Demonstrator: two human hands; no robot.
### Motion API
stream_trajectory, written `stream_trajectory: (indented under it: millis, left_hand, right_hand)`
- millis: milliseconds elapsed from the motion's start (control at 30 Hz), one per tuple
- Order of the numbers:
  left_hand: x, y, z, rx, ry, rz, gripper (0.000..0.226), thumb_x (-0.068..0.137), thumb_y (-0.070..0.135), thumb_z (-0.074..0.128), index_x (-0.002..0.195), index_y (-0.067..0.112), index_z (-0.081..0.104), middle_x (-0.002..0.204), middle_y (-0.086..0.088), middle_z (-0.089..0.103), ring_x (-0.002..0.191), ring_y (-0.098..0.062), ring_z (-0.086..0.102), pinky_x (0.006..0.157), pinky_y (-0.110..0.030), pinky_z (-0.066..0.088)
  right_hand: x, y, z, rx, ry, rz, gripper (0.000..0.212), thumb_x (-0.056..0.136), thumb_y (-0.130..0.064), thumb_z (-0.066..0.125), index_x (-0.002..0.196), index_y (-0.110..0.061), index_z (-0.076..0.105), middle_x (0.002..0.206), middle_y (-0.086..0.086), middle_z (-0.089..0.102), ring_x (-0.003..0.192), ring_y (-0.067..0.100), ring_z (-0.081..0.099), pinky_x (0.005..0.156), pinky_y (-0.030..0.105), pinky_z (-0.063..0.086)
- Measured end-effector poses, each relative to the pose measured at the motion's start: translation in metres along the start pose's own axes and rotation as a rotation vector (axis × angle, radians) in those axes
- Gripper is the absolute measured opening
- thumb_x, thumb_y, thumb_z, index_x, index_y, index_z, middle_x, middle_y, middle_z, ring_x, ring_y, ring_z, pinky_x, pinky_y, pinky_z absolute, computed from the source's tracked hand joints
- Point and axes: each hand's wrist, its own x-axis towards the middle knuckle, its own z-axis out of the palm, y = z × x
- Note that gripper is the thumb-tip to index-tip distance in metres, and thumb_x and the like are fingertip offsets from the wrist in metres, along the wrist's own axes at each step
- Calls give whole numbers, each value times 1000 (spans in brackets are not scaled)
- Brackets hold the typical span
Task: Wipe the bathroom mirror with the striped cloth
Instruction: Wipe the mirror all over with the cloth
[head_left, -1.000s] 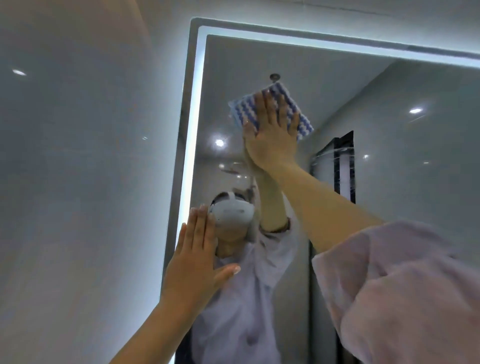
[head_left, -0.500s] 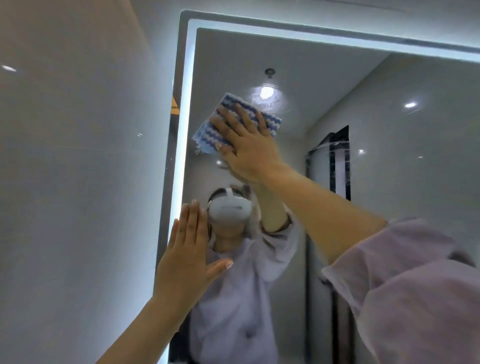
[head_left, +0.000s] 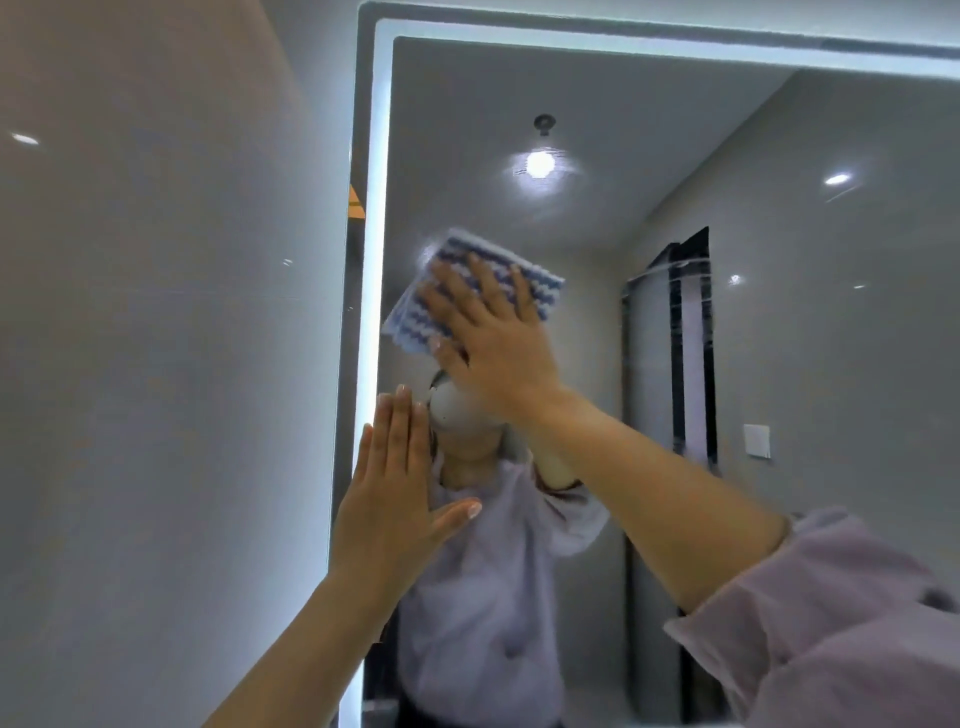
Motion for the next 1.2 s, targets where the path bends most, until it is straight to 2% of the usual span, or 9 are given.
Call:
stream_trajectory:
  millis: [67, 133, 267, 333, 567, 633, 833, 1067, 1200]
  left_hand:
    - [1, 0, -1, -24, -15, -7, 110, 73, 83, 28, 148, 9, -2, 157, -12, 0, 145, -29, 2, 116, -39, 7]
    - [1, -1, -1, -35, -24, -15, 109, 72, 83, 21, 147, 11, -12, 157, -9, -11, 145, -27, -7, 116, -38, 3]
    - [-1, -2, 0, -32, -16, -27, 106, 76, 81, 19, 146, 10, -16, 155, -8, -22, 143, -25, -18, 116, -36, -4]
    - [-2, -1, -1, -27, -12, -20, 106, 76, 80, 22, 147, 9, -10, 156, -9, -16, 144, -26, -14, 115, -36, -5]
    - [0, -1, -2, -26, 7, 7, 108, 74, 83, 20, 148, 8, -3, 158, -11, -4, 145, -27, -3, 115, -36, -2]
    - [-1, -2, -2, -45, -3, 8, 108, 75, 80, 25, 148, 7, -7, 157, -10, -10, 145, -27, -8, 115, -36, -3]
    - [-2, -1, 0, -69, -4, -17, 107, 75, 80, 20, 145, 9, -20, 154, -7, -26, 142, -22, -24, 114, -34, -11]
    - [0, -1, 1, -74, 13, 9, 109, 73, 80, 29, 148, 8, -7, 158, -9, -11, 145, -26, -9, 115, -37, -2]
    - [-2, -3, 1, -91, 6, 19, 107, 75, 81, 19, 147, 7, -8, 157, -11, -14, 145, -27, -11, 116, -38, 1]
  right_hand:
    - [-2, 7, -5, -25, -24, -222, 52, 100, -45, 29, 149, -31, 21, 158, -3, 19, 147, 23, 6, 119, 49, -3]
    - [5, 23, -10, -52, -24, -213, 52, 100, -46, 28, 149, -33, 19, 159, -4, 16, 147, 20, 2, 118, 45, -7]
    - [33, 36, -10, 57, 75, 409, 57, 101, -44, 20, 152, -28, 2, 161, -1, -6, 147, 21, -11, 115, 43, -15]
    - [38, 14, -6, 80, 82, 529, 62, 100, -48, 20, 152, -25, -5, 159, 2, -13, 146, 26, -12, 114, 46, -18]
    - [1, -10, -2, -21, -27, -135, 62, 96, -54, 33, 150, -29, 20, 159, -2, 15, 148, 25, 4, 118, 48, -6]
    - [6, 11, -8, -101, -19, -71, 59, 99, -52, 27, 151, -30, 11, 161, -2, 6, 148, 23, -2, 118, 46, -8]
    - [19, 31, -11, 71, 101, 580, 59, 101, -47, 19, 152, -27, -3, 161, 1, -8, 146, 23, -12, 112, 44, -19]
    - [-13, 25, -9, -57, -9, -55, 54, 99, -45, 32, 149, -30, 21, 159, -4, 16, 147, 21, 3, 119, 46, -4]
    - [-12, 70, -22, 36, 16, 319, 56, 100, -45, 24, 152, -30, 9, 161, -3, 2, 147, 20, -8, 119, 44, -8]
